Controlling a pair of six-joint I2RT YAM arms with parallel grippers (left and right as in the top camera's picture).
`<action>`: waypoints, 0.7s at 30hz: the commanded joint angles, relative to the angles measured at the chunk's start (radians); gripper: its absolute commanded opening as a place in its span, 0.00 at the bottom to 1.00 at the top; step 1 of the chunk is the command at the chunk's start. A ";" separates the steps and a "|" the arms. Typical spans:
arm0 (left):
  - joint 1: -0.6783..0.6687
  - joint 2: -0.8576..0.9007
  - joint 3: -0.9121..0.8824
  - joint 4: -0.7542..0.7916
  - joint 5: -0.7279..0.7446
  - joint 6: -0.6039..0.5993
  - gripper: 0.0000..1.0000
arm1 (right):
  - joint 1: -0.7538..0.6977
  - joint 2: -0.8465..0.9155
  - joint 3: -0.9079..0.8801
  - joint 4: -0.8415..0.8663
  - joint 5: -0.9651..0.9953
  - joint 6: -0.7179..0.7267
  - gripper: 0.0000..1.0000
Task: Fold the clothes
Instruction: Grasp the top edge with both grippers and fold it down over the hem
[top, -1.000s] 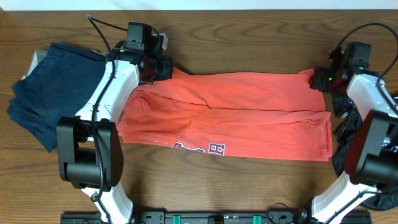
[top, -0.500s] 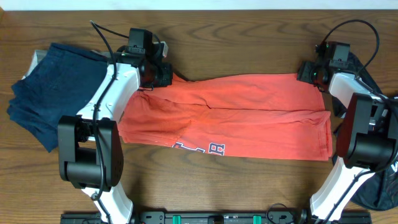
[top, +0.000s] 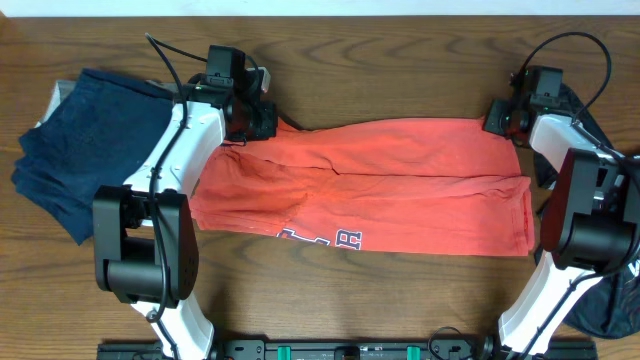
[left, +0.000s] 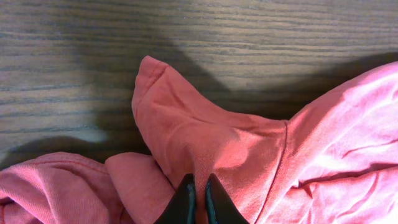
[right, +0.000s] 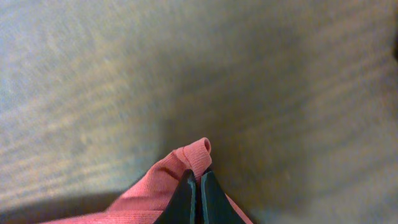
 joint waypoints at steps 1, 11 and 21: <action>0.005 -0.031 -0.006 -0.023 -0.013 0.003 0.06 | -0.021 -0.060 -0.008 -0.070 0.068 0.006 0.01; 0.005 -0.140 -0.006 -0.354 -0.013 0.003 0.06 | -0.064 -0.395 -0.008 -0.461 0.083 0.002 0.04; 0.005 -0.136 -0.070 -0.565 -0.109 0.002 0.06 | -0.066 -0.423 -0.102 -0.805 0.261 0.009 0.05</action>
